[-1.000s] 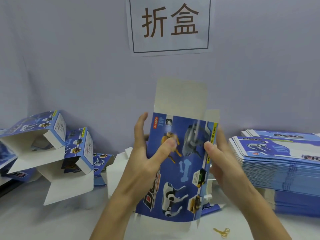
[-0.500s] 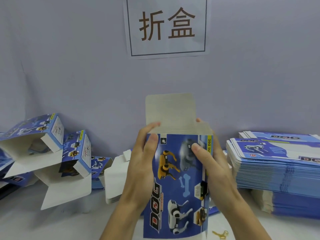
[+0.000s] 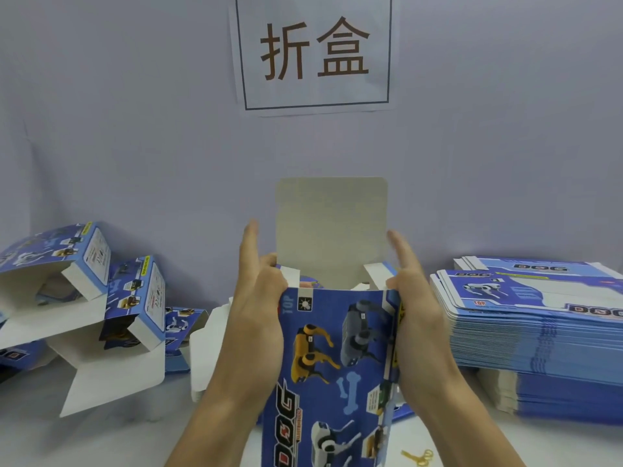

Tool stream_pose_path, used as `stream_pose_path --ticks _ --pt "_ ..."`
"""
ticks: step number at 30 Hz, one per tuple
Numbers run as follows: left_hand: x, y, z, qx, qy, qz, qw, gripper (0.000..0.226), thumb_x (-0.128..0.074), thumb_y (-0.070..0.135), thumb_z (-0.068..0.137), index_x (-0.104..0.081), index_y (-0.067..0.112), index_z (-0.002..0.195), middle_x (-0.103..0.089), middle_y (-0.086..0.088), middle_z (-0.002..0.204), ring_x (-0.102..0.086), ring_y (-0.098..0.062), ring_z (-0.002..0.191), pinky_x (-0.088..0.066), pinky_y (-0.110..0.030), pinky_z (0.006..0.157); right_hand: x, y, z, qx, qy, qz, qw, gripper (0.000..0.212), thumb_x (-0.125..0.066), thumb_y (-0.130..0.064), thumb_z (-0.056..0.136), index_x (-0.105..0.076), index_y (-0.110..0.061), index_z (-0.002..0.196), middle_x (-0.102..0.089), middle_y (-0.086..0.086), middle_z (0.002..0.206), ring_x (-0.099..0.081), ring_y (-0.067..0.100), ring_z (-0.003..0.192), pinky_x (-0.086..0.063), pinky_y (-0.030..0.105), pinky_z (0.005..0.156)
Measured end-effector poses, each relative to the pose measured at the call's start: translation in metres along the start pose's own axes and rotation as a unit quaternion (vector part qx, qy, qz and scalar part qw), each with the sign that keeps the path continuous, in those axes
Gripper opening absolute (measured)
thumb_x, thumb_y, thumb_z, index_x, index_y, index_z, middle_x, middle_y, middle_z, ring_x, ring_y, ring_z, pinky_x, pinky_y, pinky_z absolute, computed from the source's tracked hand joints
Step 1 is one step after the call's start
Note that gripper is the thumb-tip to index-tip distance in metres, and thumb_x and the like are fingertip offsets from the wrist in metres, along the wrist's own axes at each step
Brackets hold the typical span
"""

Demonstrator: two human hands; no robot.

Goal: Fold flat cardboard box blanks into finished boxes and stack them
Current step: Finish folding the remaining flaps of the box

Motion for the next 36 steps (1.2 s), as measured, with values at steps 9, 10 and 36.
stream_pose_path --ticks 9,10,36 --pt "0.010 0.001 -0.003 -0.034 0.025 -0.021 0.999 0.056 -0.060 0.058 0.070 -0.054 0.011 0.100 -0.074 0.000 0.086 -0.074 -0.023 0.076 -0.060 -0.033 0.055 -0.011 -0.001 0.004 0.005 -0.094 -0.020 0.995 0.019 -0.059 -0.024 0.090 -0.053 -0.008 0.097 -0.072 0.012 0.087 -0.071 0.018 0.080 -0.055 0.026 0.070" --pt "0.009 0.002 -0.003 -0.036 0.007 0.005 0.999 0.050 -0.061 0.054 0.073 -0.053 0.014 0.102 -0.074 0.002 0.089 -0.075 -0.024 0.078 -0.060 -0.034 0.057 -0.009 -0.001 0.006 0.012 -0.084 -0.036 0.996 0.017 -0.059 -0.015 0.082 -0.054 -0.009 0.097 -0.073 0.007 0.079 -0.072 0.013 0.076 -0.055 0.022 0.067" --pt "0.002 0.026 -0.002 -0.098 -0.002 0.122 0.988 0.033 -0.051 0.045 0.089 -0.062 0.016 0.098 -0.069 -0.013 0.076 -0.074 -0.022 0.068 -0.057 -0.027 0.050 -0.006 -0.017 -0.004 0.093 0.015 -0.105 0.990 0.037 -0.056 -0.049 0.094 -0.065 -0.012 0.096 -0.070 0.005 0.082 -0.070 0.011 0.072 -0.053 0.020 0.058"
Point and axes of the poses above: each hand's wrist, its own z-axis towards the middle knuckle, its own x-axis out of the back of the hand, y = z × x, the point moved 6 cm from there along z, towards the middle knuckle
